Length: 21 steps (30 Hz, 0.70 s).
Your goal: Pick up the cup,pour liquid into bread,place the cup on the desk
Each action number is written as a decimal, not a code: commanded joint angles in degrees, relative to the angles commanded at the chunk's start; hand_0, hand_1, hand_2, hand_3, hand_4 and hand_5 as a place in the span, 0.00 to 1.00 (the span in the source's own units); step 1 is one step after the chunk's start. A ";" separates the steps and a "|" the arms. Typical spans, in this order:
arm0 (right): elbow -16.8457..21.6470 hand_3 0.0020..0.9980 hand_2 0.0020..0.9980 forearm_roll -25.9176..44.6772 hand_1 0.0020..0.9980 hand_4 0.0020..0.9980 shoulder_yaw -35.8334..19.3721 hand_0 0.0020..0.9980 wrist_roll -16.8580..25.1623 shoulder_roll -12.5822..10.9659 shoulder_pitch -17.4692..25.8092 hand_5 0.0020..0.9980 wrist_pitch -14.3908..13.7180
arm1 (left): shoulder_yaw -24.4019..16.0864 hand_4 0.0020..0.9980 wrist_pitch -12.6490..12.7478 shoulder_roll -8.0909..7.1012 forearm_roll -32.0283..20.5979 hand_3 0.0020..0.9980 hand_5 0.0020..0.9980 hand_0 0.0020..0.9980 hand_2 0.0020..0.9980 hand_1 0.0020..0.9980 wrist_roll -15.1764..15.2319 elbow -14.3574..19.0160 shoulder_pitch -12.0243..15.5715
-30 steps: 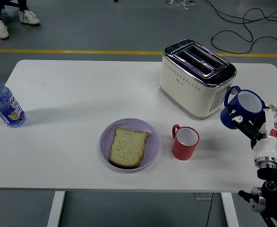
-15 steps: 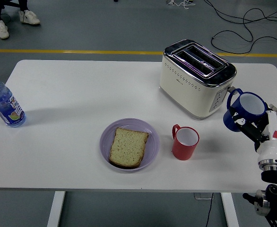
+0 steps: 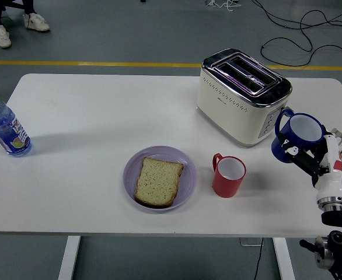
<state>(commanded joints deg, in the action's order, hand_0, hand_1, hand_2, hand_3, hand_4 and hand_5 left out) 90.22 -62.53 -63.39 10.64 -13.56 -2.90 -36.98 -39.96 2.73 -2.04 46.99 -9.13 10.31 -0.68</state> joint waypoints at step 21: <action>3.52 0.56 0.54 -3.56 0.40 0.69 4.47 0.37 -4.84 -1.86 -3.62 0.00 0.00 | 0.77 0.38 -0.06 -0.08 -1.22 0.63 0.93 0.66 0.73 0.71 0.04 0.00 -0.03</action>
<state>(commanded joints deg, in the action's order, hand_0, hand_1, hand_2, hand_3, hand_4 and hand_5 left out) 93.74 -66.10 -58.92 5.80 -15.42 -6.52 -36.98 -39.19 2.68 -2.13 45.77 -9.09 10.31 -0.72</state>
